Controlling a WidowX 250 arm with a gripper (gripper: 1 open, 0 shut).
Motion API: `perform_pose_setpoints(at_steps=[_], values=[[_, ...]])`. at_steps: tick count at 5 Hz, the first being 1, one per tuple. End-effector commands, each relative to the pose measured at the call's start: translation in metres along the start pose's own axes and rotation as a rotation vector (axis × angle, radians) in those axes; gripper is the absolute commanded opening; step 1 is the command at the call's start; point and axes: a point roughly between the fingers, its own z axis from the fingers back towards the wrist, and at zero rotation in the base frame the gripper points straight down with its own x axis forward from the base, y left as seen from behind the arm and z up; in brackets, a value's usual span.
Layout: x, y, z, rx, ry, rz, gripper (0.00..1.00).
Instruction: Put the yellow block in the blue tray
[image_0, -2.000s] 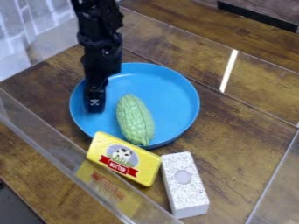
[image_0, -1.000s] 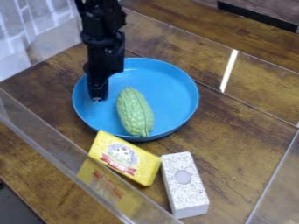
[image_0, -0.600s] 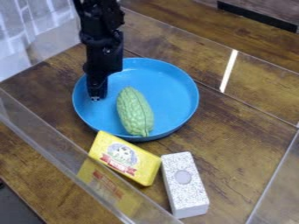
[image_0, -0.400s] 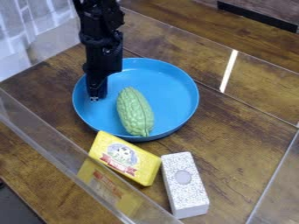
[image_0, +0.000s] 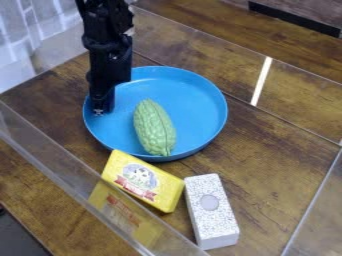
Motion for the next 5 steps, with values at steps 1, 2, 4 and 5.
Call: perform_pose_setpoints(at_steps=[1, 2, 4, 5], values=[[-0.0107, 0.0023, 0.0005, -0.018, 0.014, 0.013, 1.0], [-0.0124, 0.0027, 0.0004, -0.03, 0.023, 0.004, 1.0], [-0.008, 0.0017, 0.0001, -0.035, 0.018, -0.004, 1.0], [-0.0053, 0.0012, 0.0003, -0.035, 0.016, -0.007, 1.0]])
